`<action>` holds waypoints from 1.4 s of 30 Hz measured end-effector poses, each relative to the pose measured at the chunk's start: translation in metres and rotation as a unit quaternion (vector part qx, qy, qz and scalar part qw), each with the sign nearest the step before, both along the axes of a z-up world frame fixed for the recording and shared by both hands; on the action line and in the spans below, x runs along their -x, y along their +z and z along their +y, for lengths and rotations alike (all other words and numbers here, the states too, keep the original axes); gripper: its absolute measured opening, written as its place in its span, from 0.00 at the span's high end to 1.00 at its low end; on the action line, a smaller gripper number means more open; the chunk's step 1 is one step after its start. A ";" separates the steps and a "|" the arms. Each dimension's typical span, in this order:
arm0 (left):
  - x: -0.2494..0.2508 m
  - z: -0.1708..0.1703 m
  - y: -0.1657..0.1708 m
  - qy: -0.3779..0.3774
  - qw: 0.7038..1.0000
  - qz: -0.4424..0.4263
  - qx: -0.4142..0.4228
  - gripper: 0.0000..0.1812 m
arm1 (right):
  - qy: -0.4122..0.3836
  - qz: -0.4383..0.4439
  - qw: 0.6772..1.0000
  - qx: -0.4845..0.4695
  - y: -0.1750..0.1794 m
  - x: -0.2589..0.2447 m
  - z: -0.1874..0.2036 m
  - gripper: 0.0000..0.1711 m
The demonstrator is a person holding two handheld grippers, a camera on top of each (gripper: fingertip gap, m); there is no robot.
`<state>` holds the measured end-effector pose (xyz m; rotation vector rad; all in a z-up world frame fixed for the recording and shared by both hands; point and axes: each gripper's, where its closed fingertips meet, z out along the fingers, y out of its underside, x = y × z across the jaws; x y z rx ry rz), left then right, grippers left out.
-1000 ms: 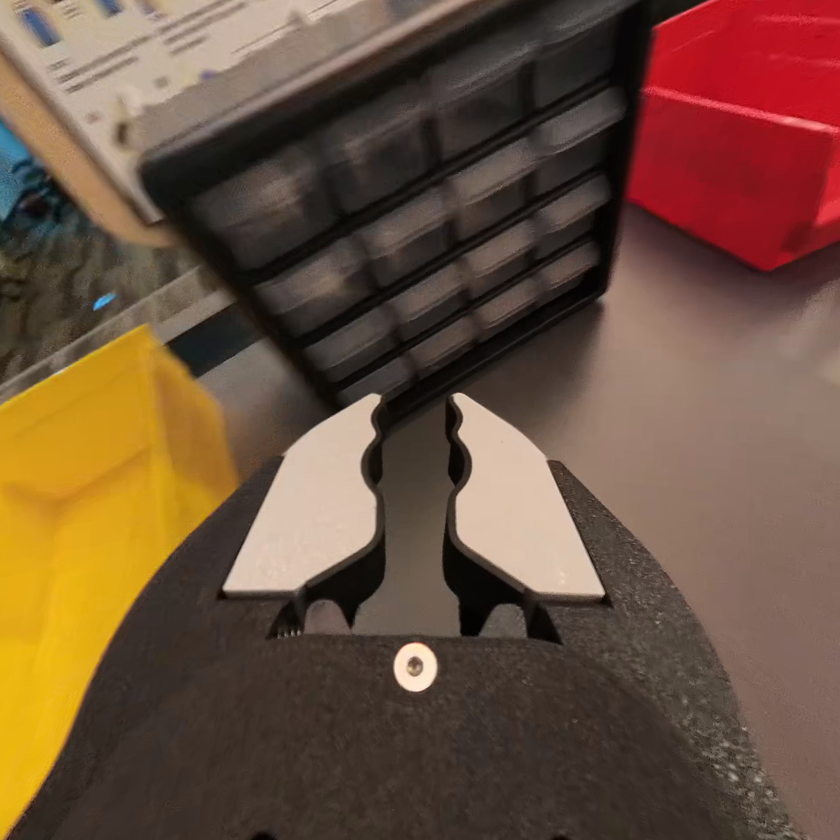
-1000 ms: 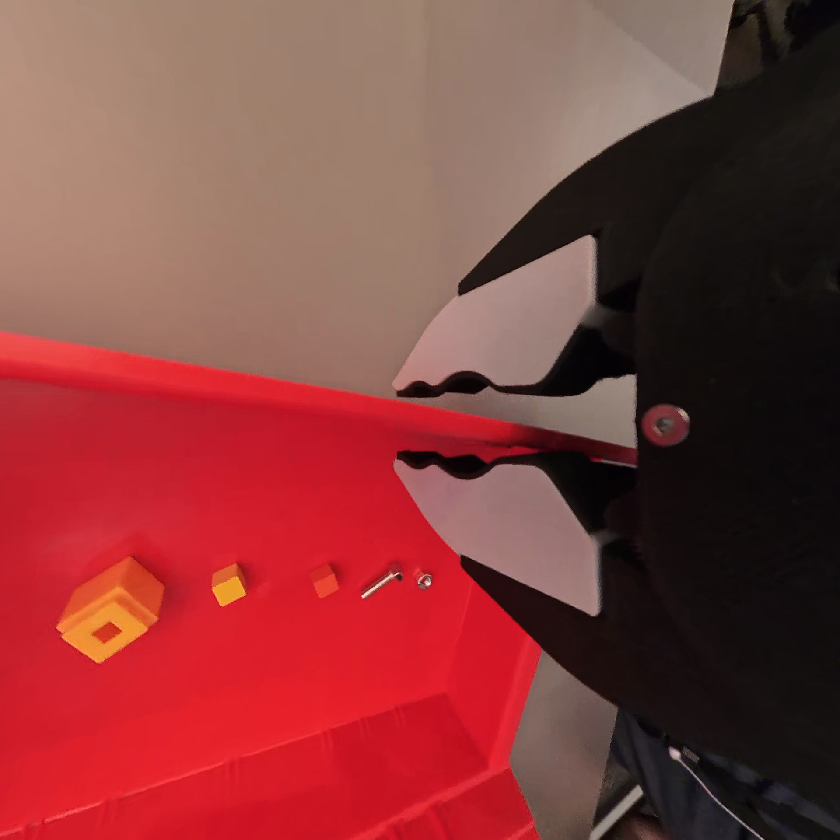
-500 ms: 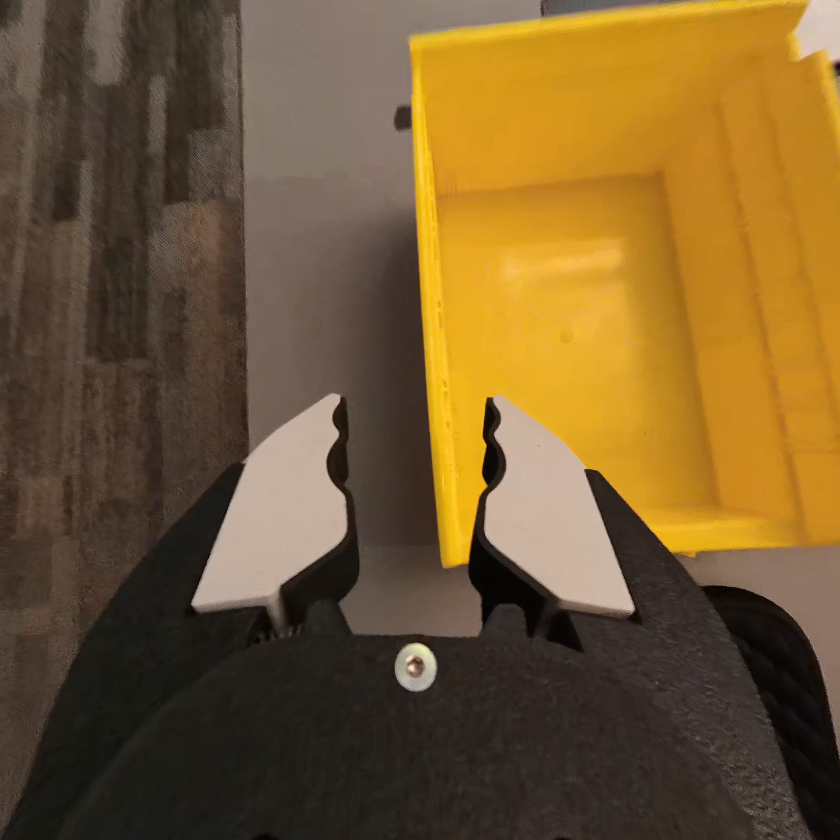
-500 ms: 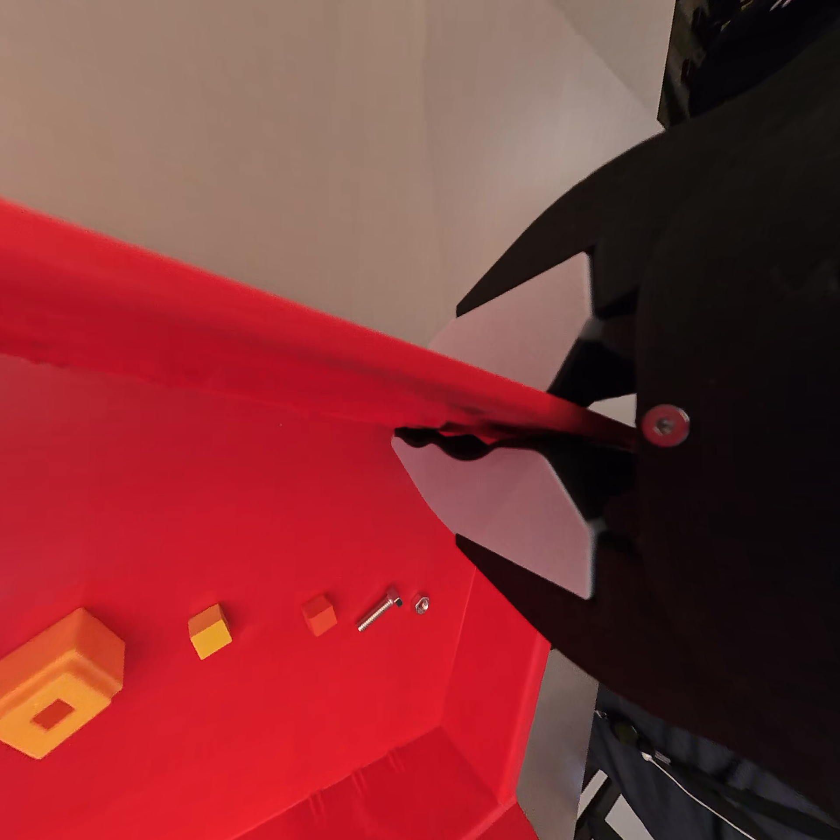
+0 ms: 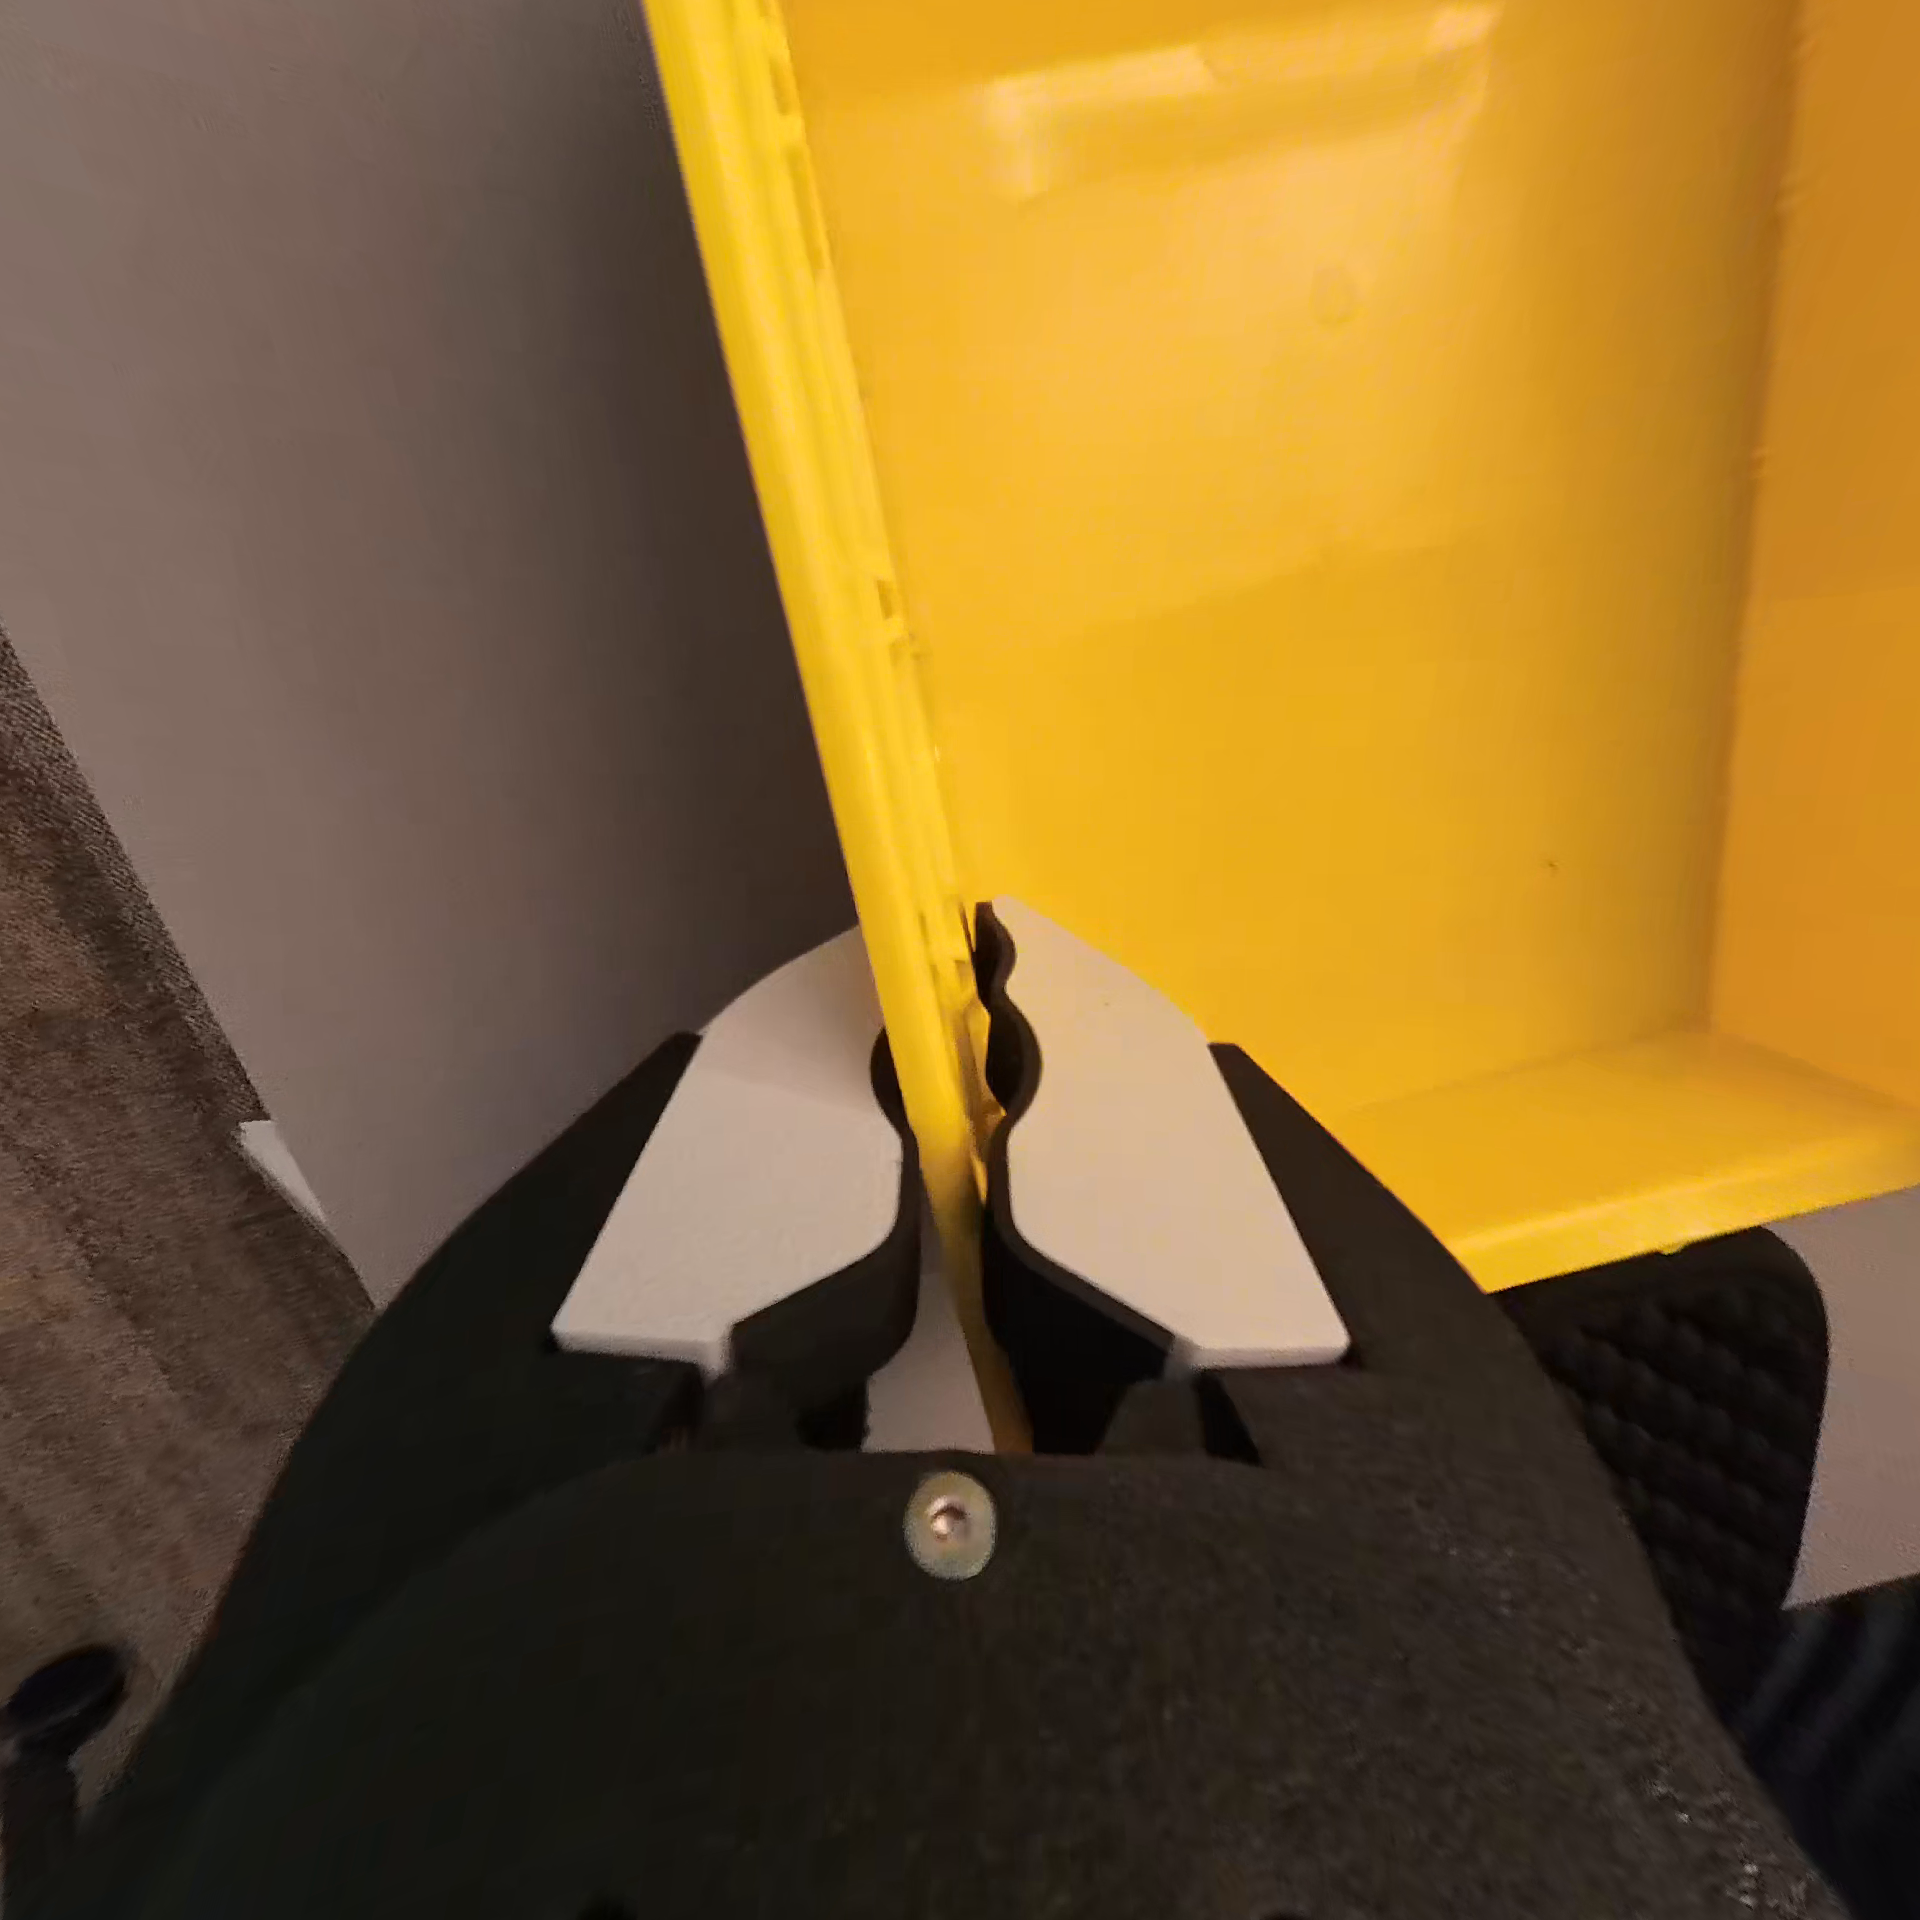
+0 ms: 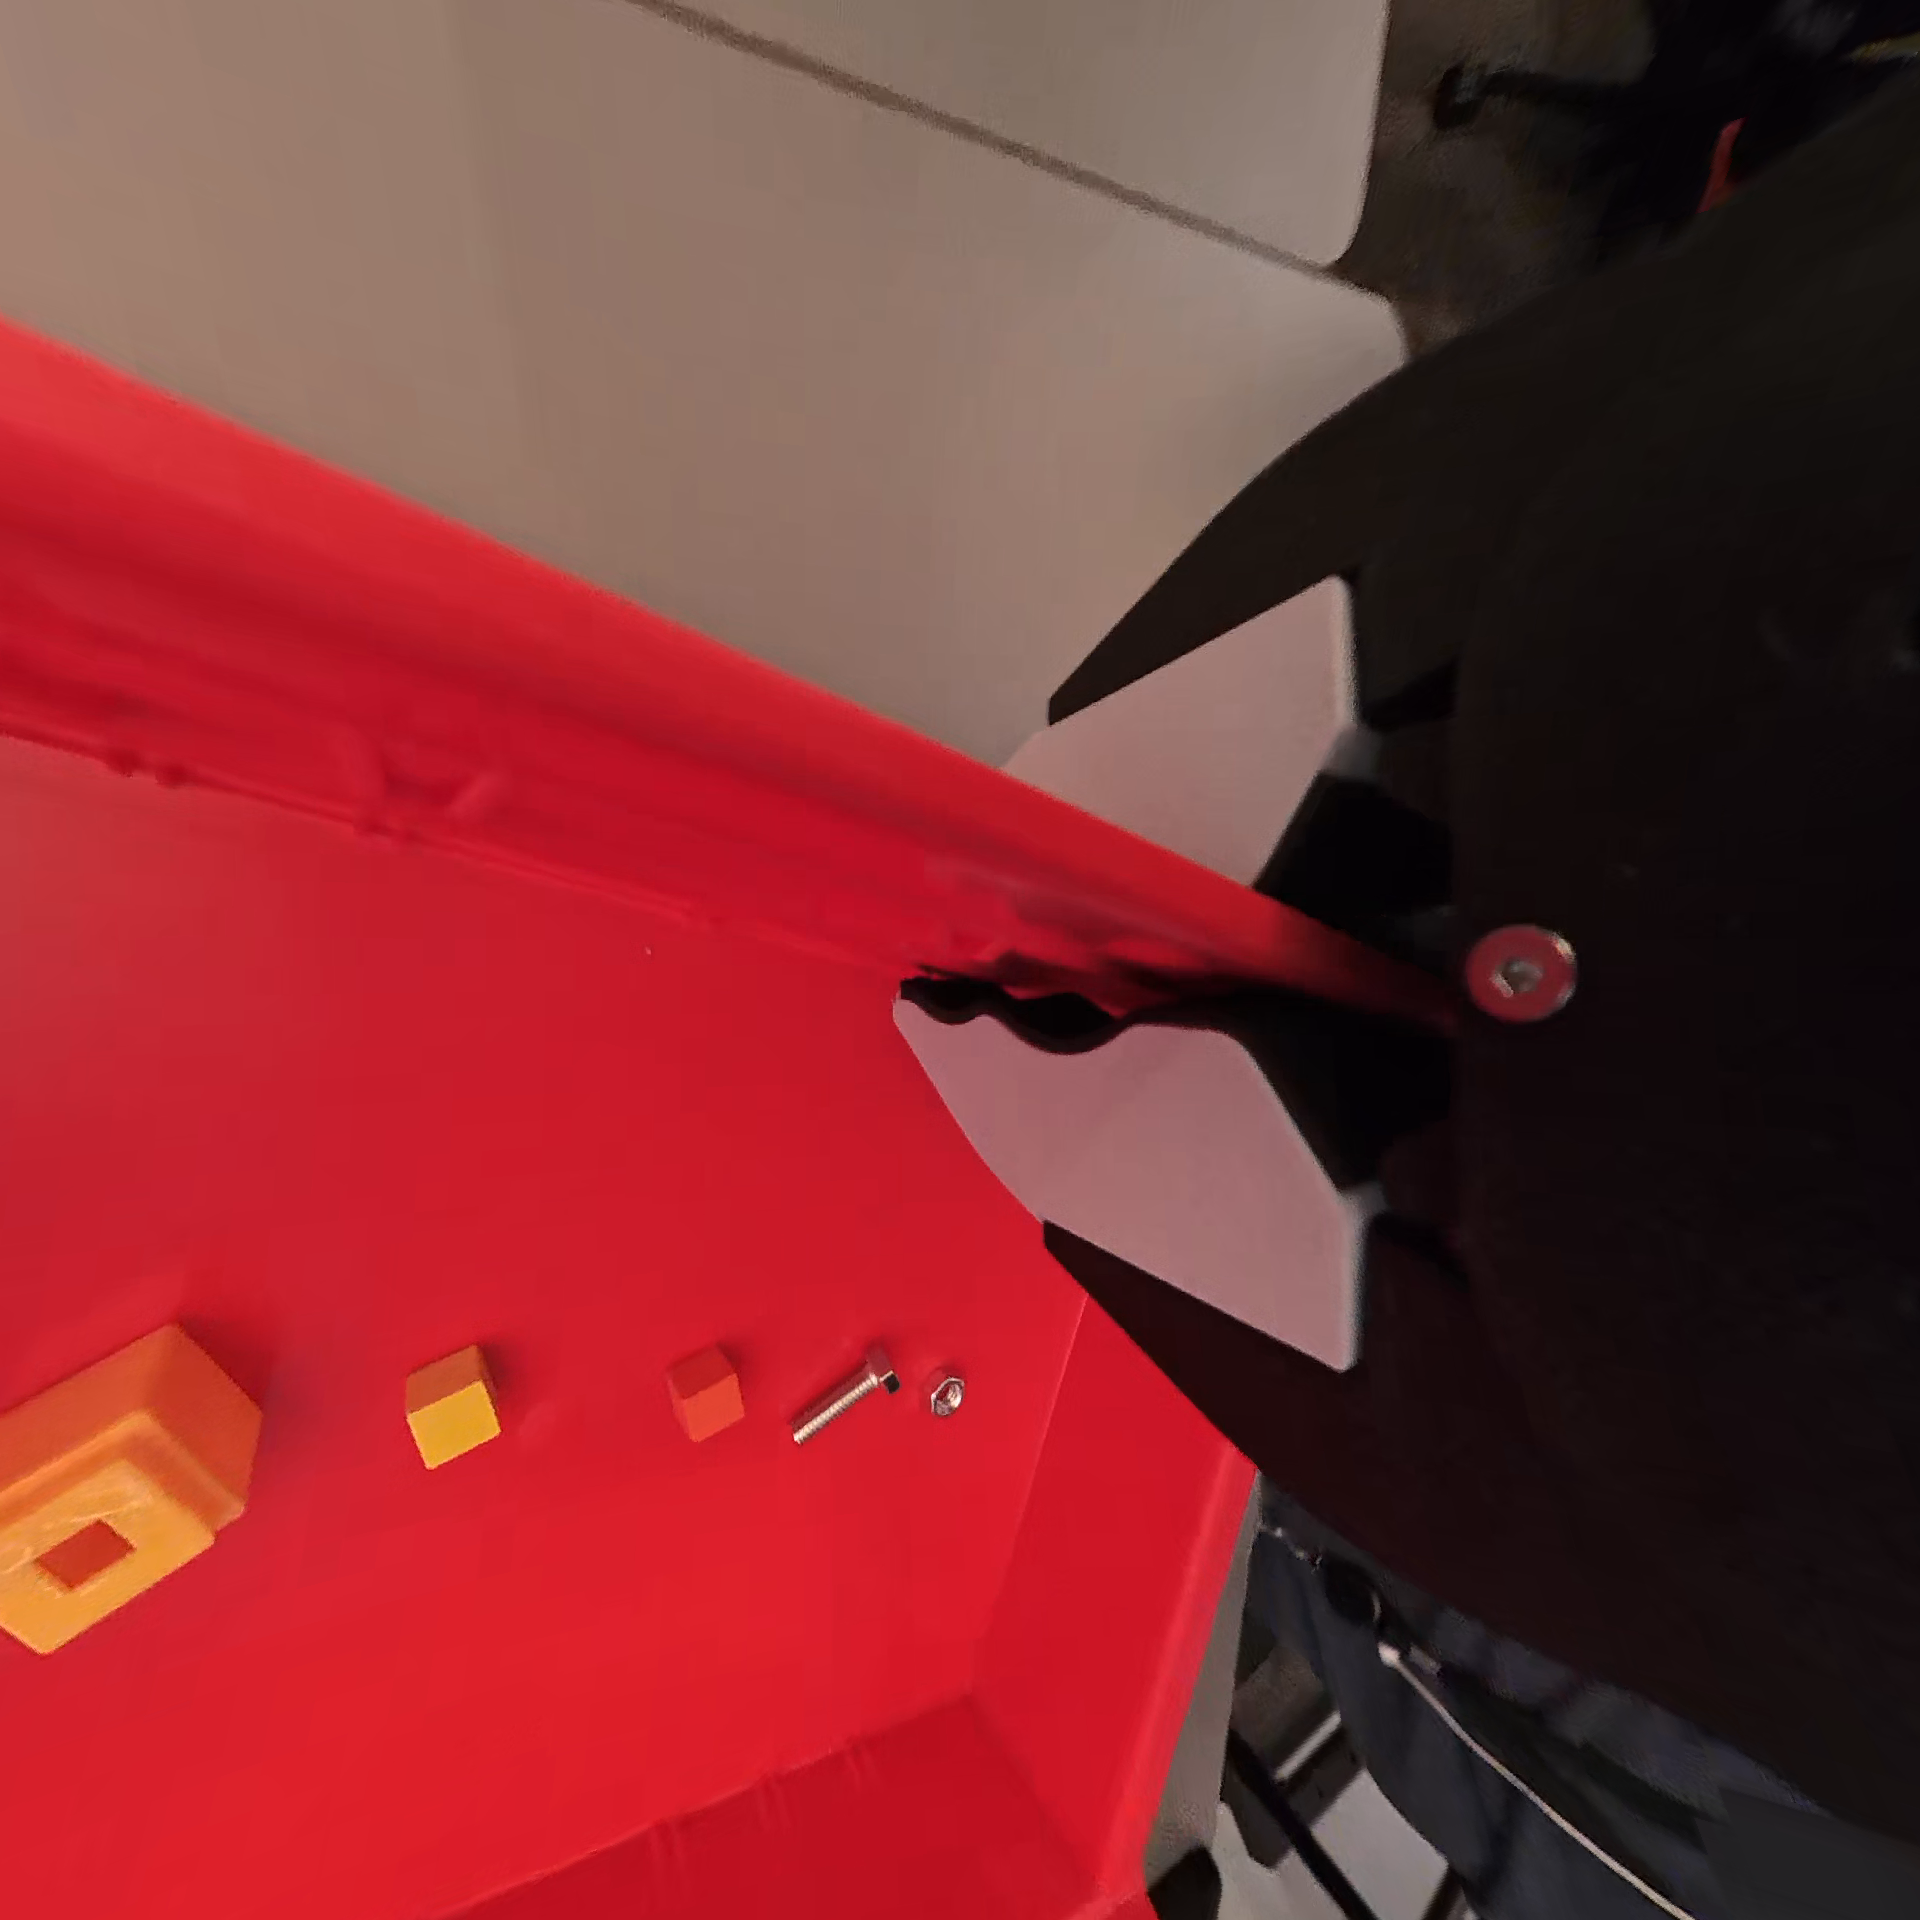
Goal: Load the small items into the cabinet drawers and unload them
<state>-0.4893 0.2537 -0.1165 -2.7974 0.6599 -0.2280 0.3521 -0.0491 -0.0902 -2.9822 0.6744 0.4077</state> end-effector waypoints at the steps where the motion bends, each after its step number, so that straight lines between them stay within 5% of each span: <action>1: 0.001 -0.001 0.000 -0.012 1.000 0.005 0.003 0.96 | 0.005 -0.007 1.000 0.007 0.006 0.000 -0.010 0.97; 10: 0.036 -0.018 0.006 -0.008 0.998 -0.032 0.049 0.97 | 0.097 -0.024 0.992 0.077 0.027 0.044 -0.095 0.97; 19: 0.112 -0.056 0.043 0.035 0.997 -0.049 0.056 0.97 | 0.246 -0.031 0.965 0.085 0.029 0.154 -0.109 0.97; 31: 0.246 -0.132 0.085 0.146 0.989 -0.001 0.032 0.97 | 0.493 -0.003 0.870 0.012 0.021 0.419 0.006 0.97; 38: 0.283 -0.161 0.085 0.189 0.981 -0.004 0.043 0.97 | 0.562 0.015 0.826 -0.042 0.026 0.581 0.078 0.98; 42: 0.295 -0.165 0.088 0.201 0.979 0.006 0.038 0.97 | 0.550 0.010 0.834 -0.046 0.024 0.634 0.125 0.98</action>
